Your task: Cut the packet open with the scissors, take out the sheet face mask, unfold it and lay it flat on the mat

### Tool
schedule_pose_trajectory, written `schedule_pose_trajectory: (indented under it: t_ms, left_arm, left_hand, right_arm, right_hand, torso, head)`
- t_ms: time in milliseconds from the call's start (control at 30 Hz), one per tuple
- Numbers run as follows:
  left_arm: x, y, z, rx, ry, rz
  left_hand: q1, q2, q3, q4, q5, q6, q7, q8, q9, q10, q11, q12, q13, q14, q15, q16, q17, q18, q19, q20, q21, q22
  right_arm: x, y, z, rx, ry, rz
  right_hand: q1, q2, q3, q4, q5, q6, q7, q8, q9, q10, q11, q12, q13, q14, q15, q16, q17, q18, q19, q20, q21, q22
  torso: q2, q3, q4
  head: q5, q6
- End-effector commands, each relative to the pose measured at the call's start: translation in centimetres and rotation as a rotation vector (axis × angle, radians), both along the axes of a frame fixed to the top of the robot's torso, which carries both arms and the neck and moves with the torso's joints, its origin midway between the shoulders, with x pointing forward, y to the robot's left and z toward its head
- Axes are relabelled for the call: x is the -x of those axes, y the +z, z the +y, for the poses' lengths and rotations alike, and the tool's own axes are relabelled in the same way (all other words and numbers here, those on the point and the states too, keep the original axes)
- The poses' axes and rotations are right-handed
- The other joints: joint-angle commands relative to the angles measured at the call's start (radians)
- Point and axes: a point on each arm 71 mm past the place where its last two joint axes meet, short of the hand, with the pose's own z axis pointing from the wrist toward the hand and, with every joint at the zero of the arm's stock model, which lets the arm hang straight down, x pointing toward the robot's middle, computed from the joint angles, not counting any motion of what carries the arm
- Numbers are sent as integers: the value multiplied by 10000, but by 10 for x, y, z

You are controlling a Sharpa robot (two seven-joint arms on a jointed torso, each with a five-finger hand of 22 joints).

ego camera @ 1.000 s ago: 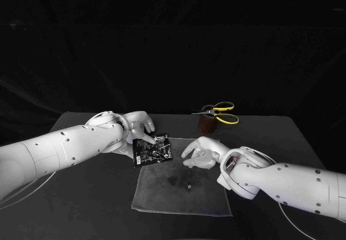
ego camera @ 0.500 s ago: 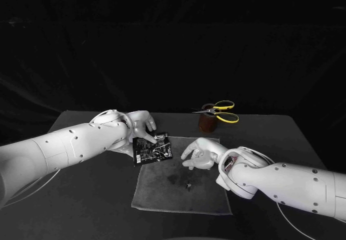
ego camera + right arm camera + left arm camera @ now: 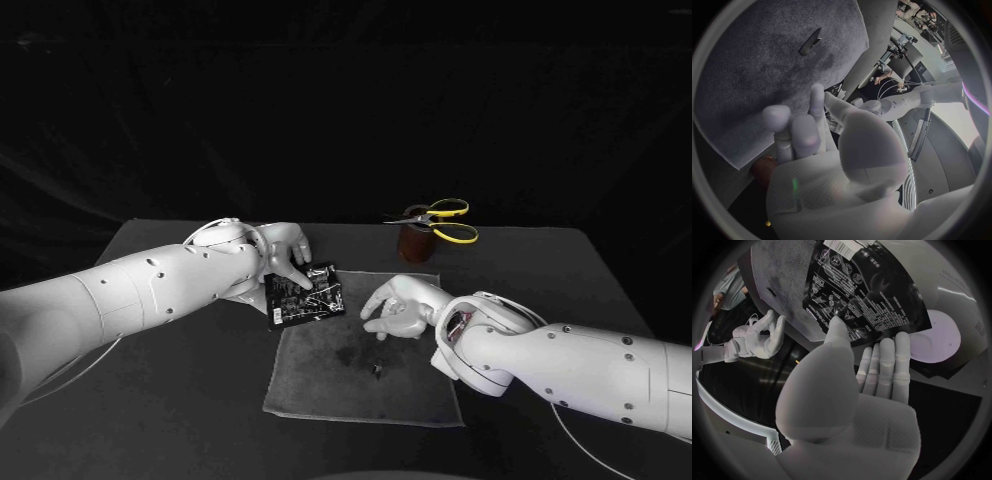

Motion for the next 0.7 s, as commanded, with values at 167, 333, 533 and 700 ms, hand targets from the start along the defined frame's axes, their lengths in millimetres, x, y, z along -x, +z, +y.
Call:
schedule_pose_trajectory:
  t_ms: [167, 333, 533, 700]
  left_arm:
    - [2, -11, 3, -903, 3, 274]
    - [3, -15, 2, -1224, -100, 190]
    - [4, -18, -1, -1610, -268, -65]
    - [5, -18, -4, -1810, -421, -381]
  left_hand:
    - [-102, -80, -104, -1, 27, -199, 52, 141, 38, -213, 25, 247, 23, 57, 45, 279, 35, 125, -128, 35, 225, 146]
    - [-66, -14, -58, -7, 26, -237, 36, 331, 102, -265, 44, 638, 138, 89, 62, 583, 54, 130, -175, 60, 438, 293]
    - [9, 181, 48, -22, 20, -179, -31, 848, 273, -312, -21, 1534, 446, 263, 6, 1163, 62, 147, -203, 56, 846, 552]
    - [141, 363, 180, -43, 15, -99, -99, 1290, 406, -337, -101, 2229, 703, 438, -67, 1544, 33, 151, -216, 9, 1104, 707]
  right_arm:
    - [1, -1, 2, 133, 161, 56]
    - [2, -1, 3, 132, 220, 72]
    - [2, 0, 4, 127, 261, 69]
    - [2, 0, 4, 131, 258, 63]
  right_hand:
    - [108, 38, 13, 103, 24, -56, -51, 78, 27, -148, -6, 93, 186, 60, -40, 117, 78, -90, 78, 0, 64, 48]
    - [137, 62, 52, 125, 33, -57, -55, 94, 40, -179, -9, 144, 307, 74, -41, 201, 165, -102, 116, 0, 113, 133]
    - [149, 72, 71, 135, 38, -56, -55, 102, 47, -192, -10, 168, 365, 77, -42, 229, 186, -104, 121, 0, 122, 149]
    - [156, 86, 106, 174, 41, -54, -56, 123, 63, -223, -9, 233, 514, 75, -41, 276, 205, -105, 122, 1, 134, 173]
  torso:
    - [0, -5, -2]
    - [-7, -8, 4]
    - [-8, -4, 10]
    - [-11, -5, 10]
  head:
    - [-5, -40]
    - [1, -65]
    - [0, -73]
    - [-2, -100]
